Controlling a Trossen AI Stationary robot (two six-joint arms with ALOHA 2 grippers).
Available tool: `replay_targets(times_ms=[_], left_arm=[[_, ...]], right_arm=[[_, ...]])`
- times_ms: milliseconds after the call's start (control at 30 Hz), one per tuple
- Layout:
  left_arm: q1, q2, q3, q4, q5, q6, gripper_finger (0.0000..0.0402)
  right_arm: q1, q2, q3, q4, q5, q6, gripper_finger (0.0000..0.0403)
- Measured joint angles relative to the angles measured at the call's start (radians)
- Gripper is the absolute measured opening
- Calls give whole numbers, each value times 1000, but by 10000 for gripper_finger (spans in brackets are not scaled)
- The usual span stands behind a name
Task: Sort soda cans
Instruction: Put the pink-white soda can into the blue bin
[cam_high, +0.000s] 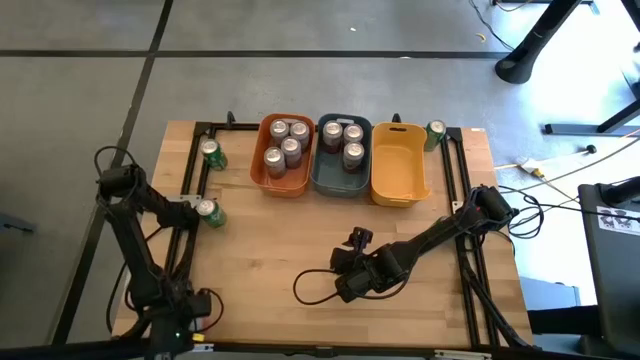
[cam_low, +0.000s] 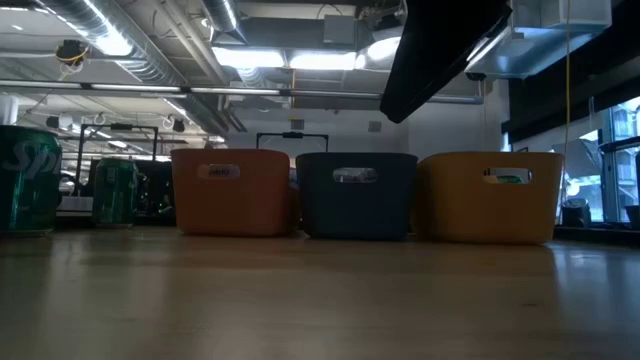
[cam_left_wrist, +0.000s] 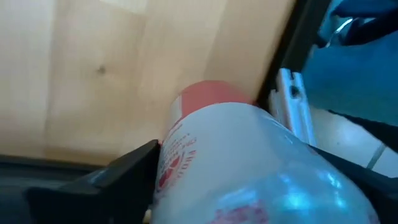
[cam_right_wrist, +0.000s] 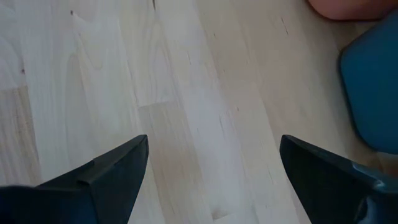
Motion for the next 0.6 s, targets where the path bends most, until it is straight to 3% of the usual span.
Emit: replay_targets(times_ms=[100,600], left_arm=[[30,-1,0,-5,26,43,297],[325,-121,-3,-143,46,338,299]], right_arm=[[0,0,0,-1,0,0,360],[45,-37,0,-118,52,20,360]])
